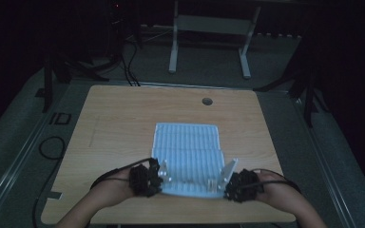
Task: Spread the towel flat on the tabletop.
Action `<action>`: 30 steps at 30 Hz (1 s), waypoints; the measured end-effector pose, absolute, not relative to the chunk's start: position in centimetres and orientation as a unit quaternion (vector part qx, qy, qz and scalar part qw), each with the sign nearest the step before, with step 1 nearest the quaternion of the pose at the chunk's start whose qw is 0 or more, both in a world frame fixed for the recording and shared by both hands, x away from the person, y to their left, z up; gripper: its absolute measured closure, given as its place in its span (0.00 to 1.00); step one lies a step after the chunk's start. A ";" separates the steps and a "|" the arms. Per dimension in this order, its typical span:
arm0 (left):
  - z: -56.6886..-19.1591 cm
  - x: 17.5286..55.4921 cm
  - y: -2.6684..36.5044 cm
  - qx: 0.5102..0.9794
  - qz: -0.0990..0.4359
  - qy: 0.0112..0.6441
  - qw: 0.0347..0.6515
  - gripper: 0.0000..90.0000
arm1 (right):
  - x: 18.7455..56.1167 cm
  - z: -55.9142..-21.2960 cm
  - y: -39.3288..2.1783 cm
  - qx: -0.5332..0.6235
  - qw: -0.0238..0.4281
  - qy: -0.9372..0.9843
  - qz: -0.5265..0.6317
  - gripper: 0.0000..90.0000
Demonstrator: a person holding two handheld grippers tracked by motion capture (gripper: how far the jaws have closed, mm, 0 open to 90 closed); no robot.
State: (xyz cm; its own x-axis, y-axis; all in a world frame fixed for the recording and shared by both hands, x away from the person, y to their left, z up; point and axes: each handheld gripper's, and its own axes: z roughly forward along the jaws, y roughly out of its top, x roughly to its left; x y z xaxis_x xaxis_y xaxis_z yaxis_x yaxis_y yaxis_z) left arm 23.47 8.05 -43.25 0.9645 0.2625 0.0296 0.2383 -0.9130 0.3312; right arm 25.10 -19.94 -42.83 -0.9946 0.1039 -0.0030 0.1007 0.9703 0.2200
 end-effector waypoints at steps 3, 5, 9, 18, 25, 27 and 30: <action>-42.5 19.2 8.3 0.979 -0.051 0.058 0.190 0.75 | 20.9 -41.1 -20.8 -0.038 -0.075 0.985 0.153 0.81; -42.4 18.9 8.3 0.978 -0.047 0.055 0.194 0.70 | 20.6 -40.5 -21.0 -0.044 -0.068 0.983 0.166 0.81; -43.0 21.6 9.2 0.976 -0.003 0.109 0.188 0.66 | 24.0 -39.9 -21.5 0.038 0.046 0.988 0.141 0.77; -46.4 30.4 9.0 0.968 0.052 0.190 0.155 0.65 | 33.9 -45.7 -20.6 0.134 0.025 0.985 0.102 0.99; -50.6 35.8 7.1 0.969 0.026 0.214 0.125 0.64 | 38.3 -50.1 -18.7 0.161 0.009 0.983 0.085 0.99; -51.2 36.6 6.8 0.969 0.018 0.217 0.119 0.61 | 39.0 -51.5 -18.3 0.158 0.009 0.986 0.058 0.99; -51.8 37.1 6.6 0.968 0.016 0.223 0.113 0.58 | 39.4 -51.5 -18.4 0.164 0.002 0.984 0.064 0.99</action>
State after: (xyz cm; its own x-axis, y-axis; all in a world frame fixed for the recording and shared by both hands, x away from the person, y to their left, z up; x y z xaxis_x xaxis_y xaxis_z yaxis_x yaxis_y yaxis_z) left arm 37.12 6.60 -51.81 0.9005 0.4345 -0.0193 0.4273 -0.8756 0.2251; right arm 39.37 -18.36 -51.54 -0.9464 0.3226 0.0175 0.3222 0.9381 0.1270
